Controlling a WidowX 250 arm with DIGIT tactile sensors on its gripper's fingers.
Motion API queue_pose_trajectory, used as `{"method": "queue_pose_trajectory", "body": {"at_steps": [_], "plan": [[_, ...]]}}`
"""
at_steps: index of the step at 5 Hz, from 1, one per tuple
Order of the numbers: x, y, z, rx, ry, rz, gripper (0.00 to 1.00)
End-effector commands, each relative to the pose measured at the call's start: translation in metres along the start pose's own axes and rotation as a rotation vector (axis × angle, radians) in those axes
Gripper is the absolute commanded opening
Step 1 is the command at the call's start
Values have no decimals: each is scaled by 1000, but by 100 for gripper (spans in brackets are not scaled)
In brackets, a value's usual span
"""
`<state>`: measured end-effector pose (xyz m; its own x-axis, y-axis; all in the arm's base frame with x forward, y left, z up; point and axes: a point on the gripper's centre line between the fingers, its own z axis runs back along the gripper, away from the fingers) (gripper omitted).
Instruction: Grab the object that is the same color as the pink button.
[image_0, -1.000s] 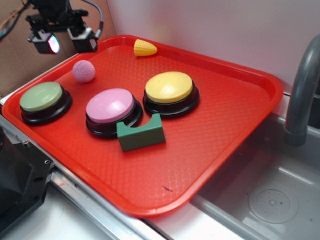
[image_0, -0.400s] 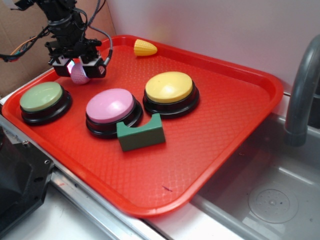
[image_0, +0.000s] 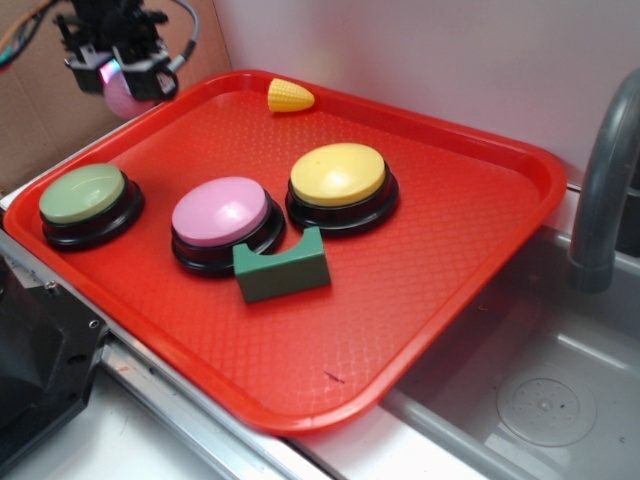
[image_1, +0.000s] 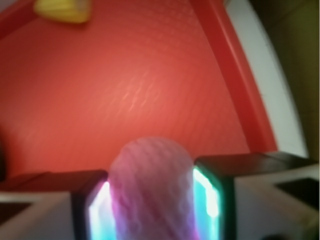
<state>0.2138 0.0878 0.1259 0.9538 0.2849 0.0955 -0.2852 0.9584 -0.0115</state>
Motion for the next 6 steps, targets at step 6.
{"method": "queue_pose_trajectory", "body": {"at_steps": [6], "plan": [[6,-38,39,31,-9,-289,0]]}}
